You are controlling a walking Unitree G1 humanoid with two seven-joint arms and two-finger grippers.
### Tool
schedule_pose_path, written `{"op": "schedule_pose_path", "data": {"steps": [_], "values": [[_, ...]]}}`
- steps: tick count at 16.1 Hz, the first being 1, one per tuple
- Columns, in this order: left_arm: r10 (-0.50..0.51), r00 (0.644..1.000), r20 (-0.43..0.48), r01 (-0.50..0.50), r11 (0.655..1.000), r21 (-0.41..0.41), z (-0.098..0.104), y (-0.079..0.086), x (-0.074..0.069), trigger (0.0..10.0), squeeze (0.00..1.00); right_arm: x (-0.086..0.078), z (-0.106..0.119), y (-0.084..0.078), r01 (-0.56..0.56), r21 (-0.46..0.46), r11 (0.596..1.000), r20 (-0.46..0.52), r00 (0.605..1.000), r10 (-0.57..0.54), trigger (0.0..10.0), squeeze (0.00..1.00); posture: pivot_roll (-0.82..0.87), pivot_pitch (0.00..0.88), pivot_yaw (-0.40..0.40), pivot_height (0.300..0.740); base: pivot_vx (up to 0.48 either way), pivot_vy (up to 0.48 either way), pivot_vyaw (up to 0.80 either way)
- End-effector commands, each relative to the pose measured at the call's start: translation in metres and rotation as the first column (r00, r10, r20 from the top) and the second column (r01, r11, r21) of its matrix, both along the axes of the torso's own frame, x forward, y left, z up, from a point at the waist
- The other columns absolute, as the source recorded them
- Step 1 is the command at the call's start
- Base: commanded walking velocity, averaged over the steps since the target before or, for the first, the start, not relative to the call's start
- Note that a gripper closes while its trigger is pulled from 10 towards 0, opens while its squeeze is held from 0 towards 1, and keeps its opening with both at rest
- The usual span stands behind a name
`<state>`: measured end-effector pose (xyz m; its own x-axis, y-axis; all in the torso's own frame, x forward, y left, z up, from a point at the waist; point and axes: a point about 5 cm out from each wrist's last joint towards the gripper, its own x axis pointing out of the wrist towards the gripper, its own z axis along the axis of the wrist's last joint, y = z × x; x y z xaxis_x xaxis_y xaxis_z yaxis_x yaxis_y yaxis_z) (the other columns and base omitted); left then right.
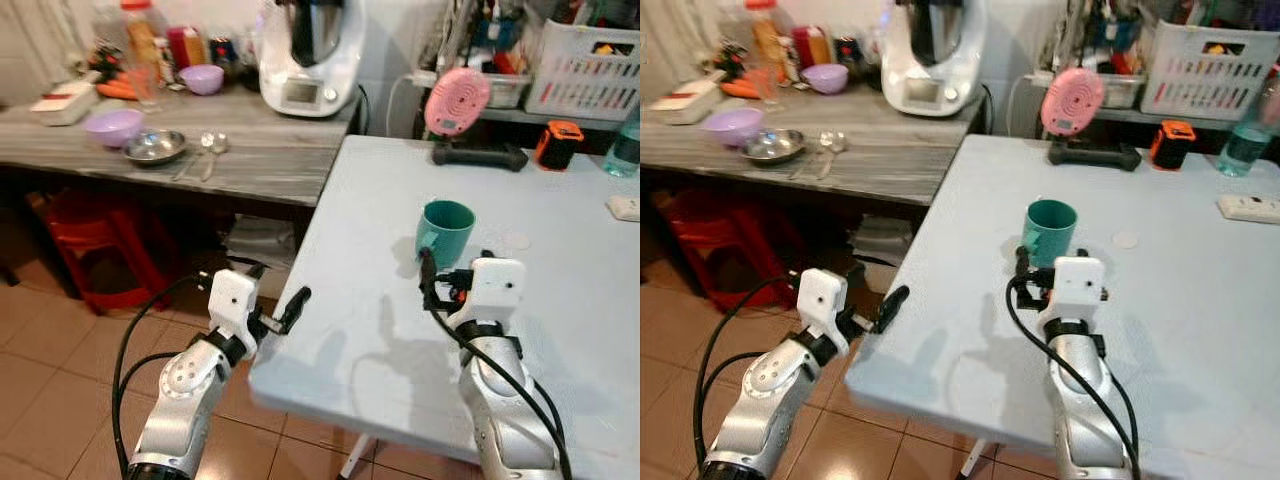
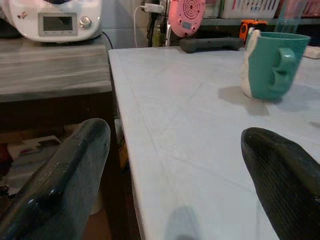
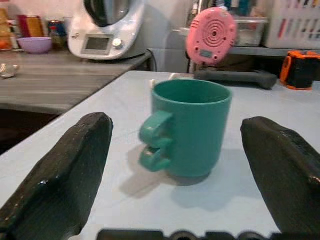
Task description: Setting the table
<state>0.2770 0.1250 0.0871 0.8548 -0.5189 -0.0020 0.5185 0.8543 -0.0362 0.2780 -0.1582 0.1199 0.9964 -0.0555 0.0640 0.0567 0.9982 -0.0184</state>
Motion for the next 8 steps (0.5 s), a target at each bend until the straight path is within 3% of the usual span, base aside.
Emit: {"op": "schedule_pose_path", "data": {"steps": [1, 4, 8], "values": [[-0.016, 1.000, 0.016, 0.016, 1.000, 0.003, 0.003, 0.002, -0.001, 10.0, 0.00, 0.001, -0.001, 0.000, -0.001, 0.002, 1.000, -0.005, 1.000, 0.001, 10.0, 0.00, -0.04, 0.000, 0.030, 0.740, 0.000, 0.000, 0.00], [-0.122, 0.992, 0.020, 0.123, 0.992, -0.007, 0.003, -0.003, -0.011, 10.0, 0.00, 0.006, -0.001, 0.000, 0.005, 0.005, 1.000, -0.012, 1.000, -0.005, 10.0, 0.00, -0.03, 0.000, 0.028, 0.740, 0.000, 0.000, 0.00], [-0.197, 0.980, 0.000, 0.197, 0.980, -0.003, -0.002, -0.004, -0.020, 10.0, 0.00, 0.022, -0.009, 0.012, -0.009, 0.006, 1.000, -0.114, 0.993, 0.009, 10.0, 0.00, -0.03, 0.000, 0.028, 0.740, 0.000, 0.000, 0.00]]}}
